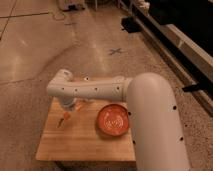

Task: Place the pepper in the ceramic cup

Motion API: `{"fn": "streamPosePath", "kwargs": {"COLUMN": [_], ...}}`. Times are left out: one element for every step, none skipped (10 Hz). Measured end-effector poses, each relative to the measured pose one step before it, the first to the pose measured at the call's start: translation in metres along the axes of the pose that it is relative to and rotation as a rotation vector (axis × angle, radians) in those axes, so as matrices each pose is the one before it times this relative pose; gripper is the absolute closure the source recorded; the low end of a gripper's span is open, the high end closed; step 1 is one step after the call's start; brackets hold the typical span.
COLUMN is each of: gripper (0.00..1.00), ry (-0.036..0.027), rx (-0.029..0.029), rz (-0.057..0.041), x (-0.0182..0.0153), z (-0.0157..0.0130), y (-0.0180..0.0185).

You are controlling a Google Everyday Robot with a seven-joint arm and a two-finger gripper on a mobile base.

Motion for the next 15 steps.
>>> {"fn": "streamPosePath", "kwargs": {"gripper": [0.99, 0.99, 0.99, 0.99, 0.99, 0.99, 0.99, 0.99, 0.99, 0.99, 0.99, 0.99, 0.99, 0.99, 0.99], "ry": [0.00256, 0.00535, 0.00726, 0.00394, 0.00378, 0.00337, 0.00627, 0.00559, 0.00430, 0.00374, -0.00018, -0.00367, 0.00446, 0.00362, 0.00066], "rx": [0.00018, 0.00144, -0.00094, -0.00076, -0.00004, 0.00082, -0.00371, -0.00258, -0.00117, -0.00072, 0.00064, -0.00259, -0.00041, -0.00117, -0.00393], "rz": [0.00208, 0.00408, 0.01028, 0.00877, 0.01305, 0.01391, 0.01631, 0.01398, 0.01221, 0.01541, 0.00968, 0.00936, 0.01287, 0.01671, 0.01486], "x": [0.00443, 0.00736, 0.00694, 0.00614, 0.00899, 0.00924, 0.01275, 0.01446, 0.01226, 0.01031, 0.00471, 0.00780, 0.01411, 0.01754, 0.01206], "z": [-0.00682, -0.01508, -0.01083, -0.00549, -0.00236, -0.00080, -0.00489, -0.00877, -0.00737, -0.00481, -0.00067, -0.00208, -0.00300, -0.00465, -0.00415], "y": [-0.00332, -0.00622, -0.00316, -0.00177, -0.00130, 0.00049, -0.00040, -0.00290, -0.00209, -0.00113, -0.00009, 0.00019, 0.00131, 0.00231, 0.00137]}}
